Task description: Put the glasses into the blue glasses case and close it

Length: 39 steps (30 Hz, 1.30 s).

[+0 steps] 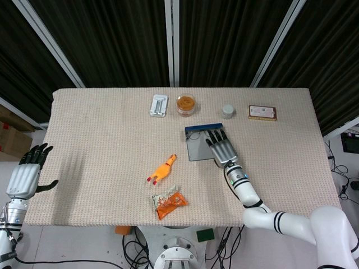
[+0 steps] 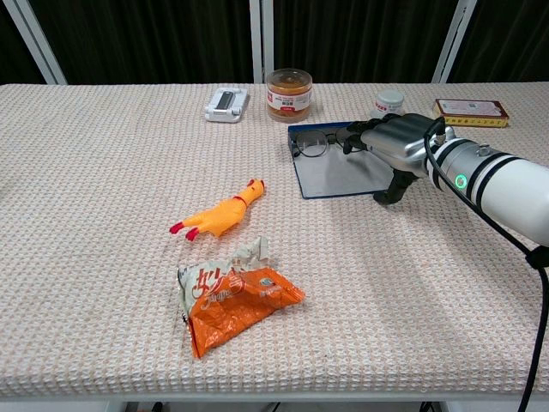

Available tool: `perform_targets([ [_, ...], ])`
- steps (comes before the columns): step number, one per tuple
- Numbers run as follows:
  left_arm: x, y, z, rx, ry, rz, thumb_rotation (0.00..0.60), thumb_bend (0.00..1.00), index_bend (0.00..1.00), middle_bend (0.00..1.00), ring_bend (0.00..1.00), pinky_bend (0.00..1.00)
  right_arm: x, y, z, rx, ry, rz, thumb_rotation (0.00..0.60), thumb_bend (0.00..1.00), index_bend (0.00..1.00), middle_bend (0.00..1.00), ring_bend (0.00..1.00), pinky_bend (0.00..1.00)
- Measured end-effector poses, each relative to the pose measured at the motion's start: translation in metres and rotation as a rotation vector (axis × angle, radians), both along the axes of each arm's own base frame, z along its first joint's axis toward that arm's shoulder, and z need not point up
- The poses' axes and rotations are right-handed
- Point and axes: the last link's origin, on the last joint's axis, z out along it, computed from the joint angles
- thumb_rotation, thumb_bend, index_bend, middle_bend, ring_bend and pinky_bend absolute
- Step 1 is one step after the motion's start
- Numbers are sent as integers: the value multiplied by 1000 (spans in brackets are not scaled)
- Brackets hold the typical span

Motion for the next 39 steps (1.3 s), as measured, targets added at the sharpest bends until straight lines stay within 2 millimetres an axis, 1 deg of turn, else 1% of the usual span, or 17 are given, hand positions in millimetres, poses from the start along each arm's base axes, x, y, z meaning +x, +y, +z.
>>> perform_targets([
  [4, -1, 0, 1, 3, -2, 5, 594, 133, 96, 42, 0, 136, 0, -3, -4, 11, 4, 1, 600, 386, 295, 0, 0, 0],
  [6, -2, -1, 1, 4, -2, 8, 595, 133, 96, 42, 0, 136, 0, -3, -5, 17, 3, 0, 600, 454, 327, 0, 0, 0],
  [7, -3, -1, 1, 4, -3, 10, 595, 133, 96, 42, 0, 136, 0, -3, -6, 19, 2, 1, 600, 473, 335, 0, 0, 0],
  [12, -4, -1, 2, 10, -8, 12, 594, 133, 96, 43, 0, 137, -1, -3, -9, 37, -6, 12, 600, 738, 407, 0, 0, 0],
  [14, -4, -1, 2, 12, -9, 9, 594, 134, 96, 43, 0, 137, -1, -5, -10, 36, -11, 20, 600, 775, 438, 0, 0, 0],
  [18, -5, -2, 2, 12, -9, 12, 596, 133, 96, 43, 0, 137, -1, -6, -11, 33, -32, 34, 600, 784, 500, 0, 0, 0],
  [21, -6, -2, 2, 12, -11, 16, 593, 133, 96, 43, 0, 137, 0, -7, -12, 28, -50, 48, 600, 783, 523, 0, 0, 0],
  [23, -6, -1, 2, 11, -12, 18, 595, 133, 96, 43, 0, 137, 0, -8, -12, 20, -59, 57, 600, 779, 522, 0, 0, 0],
  [25, -7, -1, 1, 9, -13, 19, 596, 133, 96, 43, 0, 137, -2, -9, -12, 17, -62, 61, 600, 771, 496, 0, 0, 0],
  [28, -7, 0, 0, 5, -13, 21, 596, 133, 96, 42, 0, 137, -4, -8, -12, 15, -66, 63, 600, 670, 415, 0, 0, 0],
  [30, -7, 1, -1, 0, -14, 22, 596, 133, 96, 43, 0, 137, -5, -9, -12, 10, -71, 62, 600, 629, 404, 0, 0, 0],
  [33, -6, 2, -4, -10, -14, 23, 594, 133, 96, 43, 0, 137, -7, -10, -12, 1, -79, 54, 600, 534, 400, 0, 0, 0],
  [35, -6, 3, -5, -17, -12, 23, 593, 135, 96, 43, 0, 138, -7, -11, -12, -8, -80, 52, 600, 506, 397, 0, 0, 0],
  [37, -6, 4, -6, -20, -12, 25, 595, 135, 96, 43, 0, 138, -6, -12, -12, -14, -88, 51, 600, 504, 400, 0, 0, 0],
  [39, -6, 5, -7, -23, -12, 28, 596, 135, 96, 43, 0, 139, -5, -13, -12, -19, -102, 52, 600, 504, 429, 0, 0, 0],
])
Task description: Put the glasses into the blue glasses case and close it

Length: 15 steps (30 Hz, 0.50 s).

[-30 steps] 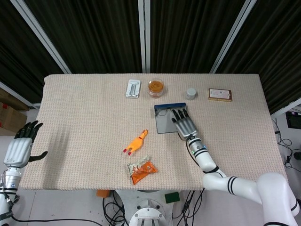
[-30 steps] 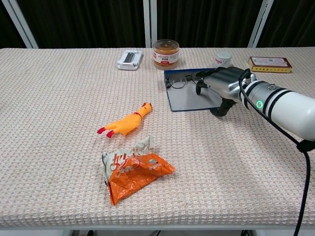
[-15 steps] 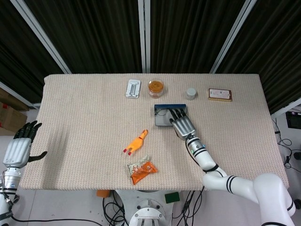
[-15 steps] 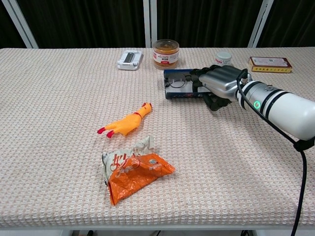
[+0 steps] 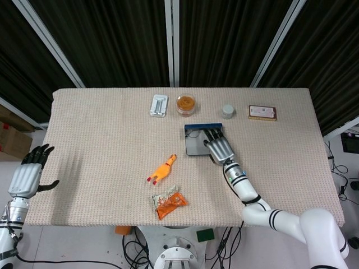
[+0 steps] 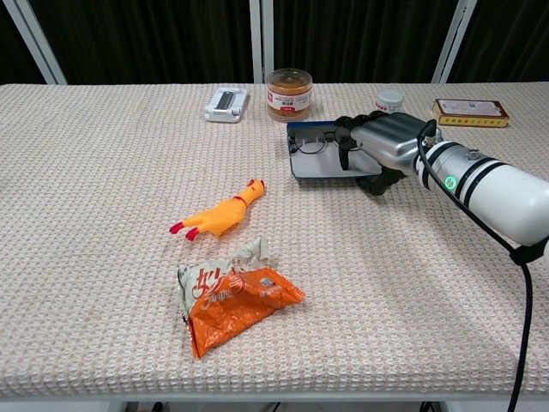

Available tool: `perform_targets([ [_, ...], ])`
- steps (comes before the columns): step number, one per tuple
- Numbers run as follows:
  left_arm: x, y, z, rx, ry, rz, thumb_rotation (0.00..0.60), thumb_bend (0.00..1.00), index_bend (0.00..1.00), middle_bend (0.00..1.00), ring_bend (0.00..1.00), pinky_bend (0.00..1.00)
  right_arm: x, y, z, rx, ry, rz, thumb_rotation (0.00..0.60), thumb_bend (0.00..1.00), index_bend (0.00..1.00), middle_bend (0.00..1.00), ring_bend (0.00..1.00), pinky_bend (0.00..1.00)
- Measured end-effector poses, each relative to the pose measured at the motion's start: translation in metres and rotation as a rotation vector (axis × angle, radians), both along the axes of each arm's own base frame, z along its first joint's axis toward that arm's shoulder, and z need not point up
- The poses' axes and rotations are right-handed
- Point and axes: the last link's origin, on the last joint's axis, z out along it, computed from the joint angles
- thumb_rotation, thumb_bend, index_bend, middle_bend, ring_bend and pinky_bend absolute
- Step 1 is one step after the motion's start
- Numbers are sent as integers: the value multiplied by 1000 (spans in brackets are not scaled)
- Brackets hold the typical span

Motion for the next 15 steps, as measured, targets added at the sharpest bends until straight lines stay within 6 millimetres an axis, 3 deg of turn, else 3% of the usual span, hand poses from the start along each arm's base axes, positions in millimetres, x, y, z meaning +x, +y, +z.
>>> perform_targets([
  [15, 1, 2, -2, -5, 1, 7, 596, 135, 96, 43, 0, 142, -1, -6, -1, -54, -41, 10, 600, 525, 791, 0, 0, 0],
])
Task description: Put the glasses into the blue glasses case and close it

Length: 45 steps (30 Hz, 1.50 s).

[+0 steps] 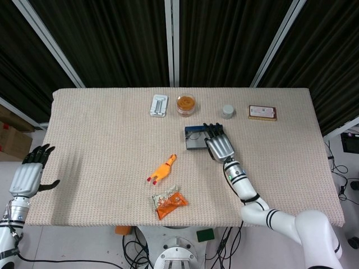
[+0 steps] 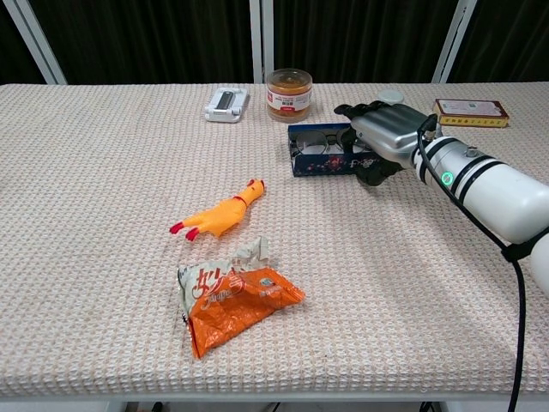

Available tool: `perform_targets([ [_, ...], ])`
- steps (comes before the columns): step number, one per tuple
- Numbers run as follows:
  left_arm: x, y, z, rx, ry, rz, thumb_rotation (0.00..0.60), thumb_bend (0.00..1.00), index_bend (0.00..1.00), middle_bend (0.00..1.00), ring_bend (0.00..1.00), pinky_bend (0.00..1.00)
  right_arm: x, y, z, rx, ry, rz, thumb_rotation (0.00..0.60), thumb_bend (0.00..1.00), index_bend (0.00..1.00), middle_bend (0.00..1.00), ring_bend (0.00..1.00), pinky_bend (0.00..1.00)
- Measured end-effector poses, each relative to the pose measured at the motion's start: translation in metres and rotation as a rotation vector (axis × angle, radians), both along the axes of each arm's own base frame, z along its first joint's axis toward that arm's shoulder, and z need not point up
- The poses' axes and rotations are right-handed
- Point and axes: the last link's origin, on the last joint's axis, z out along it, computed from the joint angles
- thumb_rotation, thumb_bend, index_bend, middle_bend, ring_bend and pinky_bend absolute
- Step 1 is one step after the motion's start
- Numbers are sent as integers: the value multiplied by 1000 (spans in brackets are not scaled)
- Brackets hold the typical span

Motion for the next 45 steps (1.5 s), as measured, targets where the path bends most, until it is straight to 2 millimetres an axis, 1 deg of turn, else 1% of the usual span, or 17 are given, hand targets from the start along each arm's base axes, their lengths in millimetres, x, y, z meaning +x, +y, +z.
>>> perform_targets([
  [6, 3, 1, 0, -2, -1, -10, 595, 135, 96, 43, 0, 142, -3, 5, 7, -20, -24, 6, 600, 526, 834, 0, 0, 0],
  [11, 6, 0, 2, 5, 3, -21, 596, 135, 96, 43, 0, 142, -6, 20, 22, -45, -55, 25, 600, 527, 856, 0, 0, 0],
  [15, 8, -2, 2, 6, 6, -27, 597, 135, 97, 43, 0, 143, -17, 41, 36, -47, -76, 22, 600, 525, 870, 0, 0, 0],
  [18, 7, -5, 1, 2, 8, -24, 595, 135, 96, 43, 0, 143, -31, 63, 50, -39, -95, -5, 600, 521, 883, 0, 0, 0],
  [19, 7, -5, 0, 0, 9, -23, 596, 136, 96, 43, 0, 143, -38, 72, 58, -47, -93, -12, 600, 520, 885, 0, 0, 0],
  [22, 6, -5, -1, -7, 12, -19, 595, 136, 96, 43, 0, 142, -55, 90, 75, -80, -73, -18, 600, 518, 898, 0, 0, 0],
  [23, 7, -4, -2, -9, 11, -20, 595, 136, 96, 43, 0, 143, -58, 93, 77, -85, -72, -18, 600, 518, 899, 0, 0, 0],
  [25, 8, -2, -3, -11, 10, -25, 595, 135, 96, 42, 0, 143, -59, 93, 78, -86, -75, -22, 600, 519, 901, 0, 0, 0],
  [29, 10, 0, -4, -16, 14, -27, 597, 135, 96, 43, 0, 143, -57, 82, 73, -86, -68, -21, 600, 519, 901, 0, 0, 0],
  [34, 11, 2, -1, -16, 22, -23, 596, 136, 96, 42, 0, 143, -53, 65, 58, -87, -59, -12, 600, 518, 900, 0, 0, 0],
  [40, 8, 3, 0, -19, 31, -9, 596, 136, 97, 43, 0, 143, -52, 54, 41, -92, -43, 4, 600, 518, 890, 0, 0, 0],
  [44, 7, 2, 2, -19, 33, -5, 597, 136, 96, 43, 0, 143, -52, 49, 34, -99, -45, 14, 600, 518, 854, 0, 0, 0],
  [45, 7, 2, 2, -18, 33, -5, 596, 135, 97, 43, 0, 143, -52, 48, 33, -101, -48, 19, 600, 517, 807, 0, 0, 0],
])
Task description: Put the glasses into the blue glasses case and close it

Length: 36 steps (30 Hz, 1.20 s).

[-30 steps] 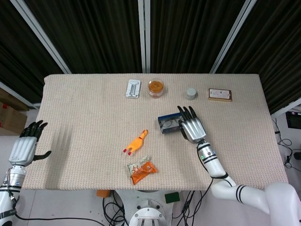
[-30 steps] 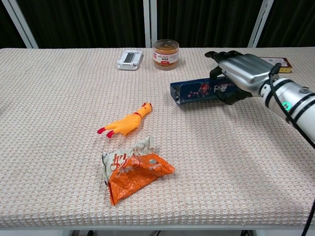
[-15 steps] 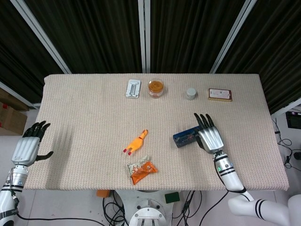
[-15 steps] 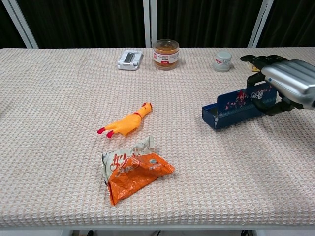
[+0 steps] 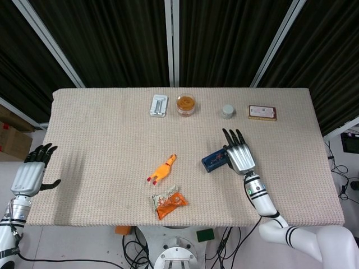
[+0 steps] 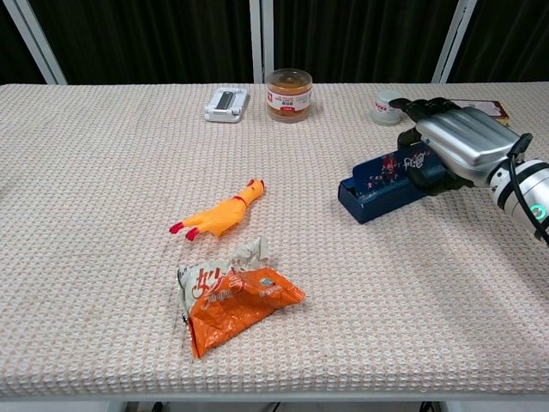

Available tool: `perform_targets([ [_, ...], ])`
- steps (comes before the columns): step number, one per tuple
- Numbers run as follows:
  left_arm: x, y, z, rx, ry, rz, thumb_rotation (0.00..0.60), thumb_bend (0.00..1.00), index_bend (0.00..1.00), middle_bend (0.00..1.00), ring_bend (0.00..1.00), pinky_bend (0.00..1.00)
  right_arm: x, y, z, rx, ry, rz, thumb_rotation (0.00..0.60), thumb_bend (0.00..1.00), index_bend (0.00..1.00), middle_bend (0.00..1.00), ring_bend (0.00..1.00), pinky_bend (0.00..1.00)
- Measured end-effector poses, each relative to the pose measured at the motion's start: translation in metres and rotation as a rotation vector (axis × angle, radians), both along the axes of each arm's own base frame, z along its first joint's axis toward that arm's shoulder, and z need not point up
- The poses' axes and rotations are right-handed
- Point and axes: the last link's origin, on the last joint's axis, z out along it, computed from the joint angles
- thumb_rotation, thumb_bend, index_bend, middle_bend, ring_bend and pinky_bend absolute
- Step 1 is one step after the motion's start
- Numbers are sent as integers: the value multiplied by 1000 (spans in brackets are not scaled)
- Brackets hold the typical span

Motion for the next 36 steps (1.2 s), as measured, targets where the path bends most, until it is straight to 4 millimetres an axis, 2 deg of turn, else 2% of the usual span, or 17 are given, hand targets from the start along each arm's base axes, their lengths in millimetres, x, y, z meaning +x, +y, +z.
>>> perform_targets([
  [1, 0, 0, 0, 1, 0, -1, 597, 135, 96, 43, 0, 142, 1, -1, -1, -3, -3, 7, 600, 515, 760, 0, 0, 0],
  [3, 1, 0, 1, 5, 0, -3, 595, 135, 96, 43, 0, 143, 1, -2, -3, -7, -7, 16, 600, 499, 517, 0, 0, 0],
  [5, 1, 0, 2, 6, 0, -4, 596, 136, 97, 43, 0, 143, 1, -3, -5, -9, -5, 23, 600, 479, 128, 0, 0, 0],
  [7, 1, 0, 1, 4, 0, -3, 595, 136, 96, 43, 0, 142, 1, -4, -6, -10, -1, 25, 600, 468, 3, 0, 0, 0],
  [22, 0, -2, 4, 11, 0, 3, 596, 136, 96, 43, 0, 143, 7, -9, -6, -62, -107, 51, 600, 377, 0, 0, 0, 0],
  [30, -1, -3, 2, 9, -3, 7, 594, 136, 97, 43, 0, 143, 7, -10, -6, -74, -114, 56, 600, 375, 0, 0, 0, 0],
  [36, 1, -3, 4, 16, -4, 1, 596, 135, 97, 43, 0, 143, 7, -7, 5, -113, -137, 72, 600, 380, 0, 0, 0, 0],
])
